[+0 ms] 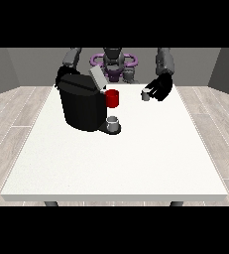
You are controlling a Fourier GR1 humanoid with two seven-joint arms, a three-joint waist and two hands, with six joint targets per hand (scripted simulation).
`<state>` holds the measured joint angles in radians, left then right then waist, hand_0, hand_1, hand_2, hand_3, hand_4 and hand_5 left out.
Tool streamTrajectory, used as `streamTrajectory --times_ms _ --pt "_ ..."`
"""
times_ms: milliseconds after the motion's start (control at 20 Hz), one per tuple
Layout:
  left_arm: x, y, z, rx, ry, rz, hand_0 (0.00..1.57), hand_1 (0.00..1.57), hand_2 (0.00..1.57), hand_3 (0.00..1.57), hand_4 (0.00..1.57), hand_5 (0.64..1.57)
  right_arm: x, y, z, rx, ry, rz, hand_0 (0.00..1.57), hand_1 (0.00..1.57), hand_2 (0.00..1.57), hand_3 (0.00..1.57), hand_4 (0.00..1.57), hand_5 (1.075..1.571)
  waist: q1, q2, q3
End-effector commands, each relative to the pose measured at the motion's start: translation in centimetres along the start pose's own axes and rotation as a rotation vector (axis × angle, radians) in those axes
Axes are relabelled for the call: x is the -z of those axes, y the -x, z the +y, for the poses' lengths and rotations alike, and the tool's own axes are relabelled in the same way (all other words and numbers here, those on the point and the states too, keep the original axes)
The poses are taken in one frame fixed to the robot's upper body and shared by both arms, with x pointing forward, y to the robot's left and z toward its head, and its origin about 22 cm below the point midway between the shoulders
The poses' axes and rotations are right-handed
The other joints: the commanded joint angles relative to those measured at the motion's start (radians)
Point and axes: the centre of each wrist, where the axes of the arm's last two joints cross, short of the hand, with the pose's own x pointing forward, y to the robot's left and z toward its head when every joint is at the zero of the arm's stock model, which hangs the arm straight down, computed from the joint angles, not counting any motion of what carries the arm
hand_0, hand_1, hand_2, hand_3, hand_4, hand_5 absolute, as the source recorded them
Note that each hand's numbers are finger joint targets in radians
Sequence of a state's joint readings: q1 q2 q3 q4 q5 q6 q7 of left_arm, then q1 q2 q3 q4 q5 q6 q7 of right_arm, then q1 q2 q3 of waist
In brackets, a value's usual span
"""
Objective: Insert the coffee pod into the coffee machine and close the lid
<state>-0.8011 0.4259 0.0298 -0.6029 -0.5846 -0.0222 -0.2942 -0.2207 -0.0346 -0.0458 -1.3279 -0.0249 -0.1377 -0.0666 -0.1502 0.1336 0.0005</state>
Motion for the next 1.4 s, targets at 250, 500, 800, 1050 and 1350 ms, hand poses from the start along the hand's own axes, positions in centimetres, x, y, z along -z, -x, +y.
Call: streamTrajectory --times_ms 250,500,800,1050,1350 --pt "2.9 -5.6 3.2 0.016 -0.016 -0.083 1.26 1.26 1.33 1.29 0.54 1.571 1.9 -0.5 -1.1 0.021 0.002 -0.044 0.0 0.0 0.0 0.0 0.48 1.571 -0.005 0.036 0.0" --pt "2.7 -4.8 3.7 -0.023 -0.001 -0.049 1.25 1.25 1.33 1.28 0.54 1.571 0.3 -0.6 0.5 0.014 -0.052 0.012 0.0 0.0 0.0 0.0 0.5 1.571 -0.06 -0.026 -0.0006" --pt "3.9 -7.8 8.2 -0.044 -0.098 -0.065 1.27 1.27 1.31 1.24 0.51 1.571 0.9 -2.3 2.0 0.008 -0.064 -0.064 0.0 0.0 0.0 0.0 0.51 1.571 -0.099 0.009 -0.0006" --pt "4.9 -10.9 9.7 -0.012 -0.122 -0.092 1.28 1.28 1.33 1.27 0.48 1.571 1.9 -3.7 2.7 0.015 -0.049 -0.068 0.0 0.0 0.0 0.0 0.5 1.571 -0.124 0.036 -0.0004" --pt "4.7 -11.7 12.7 0.015 -0.182 -0.113 1.26 1.26 1.31 1.24 0.51 1.571 2.0 -3.9 2.4 -0.011 -0.072 -0.132 0.0 0.0 0.0 0.0 0.46 1.571 -0.153 0.113 -0.0004"
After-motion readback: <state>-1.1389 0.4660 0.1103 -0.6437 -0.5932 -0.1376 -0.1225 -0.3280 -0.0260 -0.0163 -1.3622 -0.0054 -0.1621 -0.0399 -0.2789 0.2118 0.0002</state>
